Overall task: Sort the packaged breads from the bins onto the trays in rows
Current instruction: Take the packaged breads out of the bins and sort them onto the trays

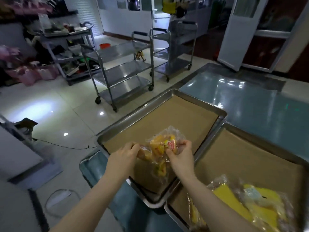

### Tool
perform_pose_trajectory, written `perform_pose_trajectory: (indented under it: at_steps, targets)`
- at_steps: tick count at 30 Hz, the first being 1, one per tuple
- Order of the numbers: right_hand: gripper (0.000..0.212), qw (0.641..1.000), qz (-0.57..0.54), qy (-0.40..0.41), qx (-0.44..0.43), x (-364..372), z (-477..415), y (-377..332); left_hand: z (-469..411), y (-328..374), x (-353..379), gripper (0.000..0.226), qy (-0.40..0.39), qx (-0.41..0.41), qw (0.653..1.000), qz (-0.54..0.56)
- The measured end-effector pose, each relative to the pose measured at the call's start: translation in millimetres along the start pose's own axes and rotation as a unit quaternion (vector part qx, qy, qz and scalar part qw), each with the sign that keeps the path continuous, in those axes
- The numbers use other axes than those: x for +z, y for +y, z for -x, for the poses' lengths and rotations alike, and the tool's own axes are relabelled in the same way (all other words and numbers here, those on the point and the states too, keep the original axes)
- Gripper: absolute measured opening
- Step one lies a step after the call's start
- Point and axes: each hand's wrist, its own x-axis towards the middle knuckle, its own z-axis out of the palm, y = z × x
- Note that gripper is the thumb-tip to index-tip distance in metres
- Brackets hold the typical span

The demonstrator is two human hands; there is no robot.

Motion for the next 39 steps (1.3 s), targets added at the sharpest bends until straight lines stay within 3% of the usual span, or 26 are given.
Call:
perform_pose_trajectory:
  at_steps: [4, 7, 9, 11, 14, 17, 28, 39]
  targets:
    - [0.051, 0.998, 0.055, 0.009, 0.01, 21, -3, 22, -30, -30, 39, 0.021, -0.026, 0.011, 0.998, 0.061]
    - [0.064, 0.972, 0.232, -0.005, -0.026, 37, 2, 43, -43, -47, 71, 0.02, -0.056, 0.054, 0.99, 0.115]
    - [0.084, 0.936, 0.35, -0.031, -0.018, 51, 2, 54, -46, -60, 95, 0.041, -0.133, 0.103, 0.979, 0.118]
    - [0.097, 0.928, 0.367, -0.053, 0.031, 62, -3, 55, -46, -73, 112, 0.063, -0.176, 0.143, 0.968, 0.113]
    - [0.102, 0.914, 0.389, -0.079, 0.079, 69, -12, 52, -52, -86, 119, 0.086, -0.185, 0.179, 0.96, 0.11]
    - [0.103, 0.917, 0.386, -0.06, 0.084, 65, -11, 45, -62, -86, 108, 0.09, -0.171, 0.219, 0.95, 0.14]
    - [0.058, 0.95, 0.302, 0.068, -0.042, -10, 43, -7, -74, 13, 29, 0.071, -0.055, 0.409, 0.888, 0.202]
    - [0.035, 0.924, 0.334, 0.18, -0.041, -230, 202, -8, 27, 228, -47, 0.06, -0.004, 0.457, 0.853, 0.254]
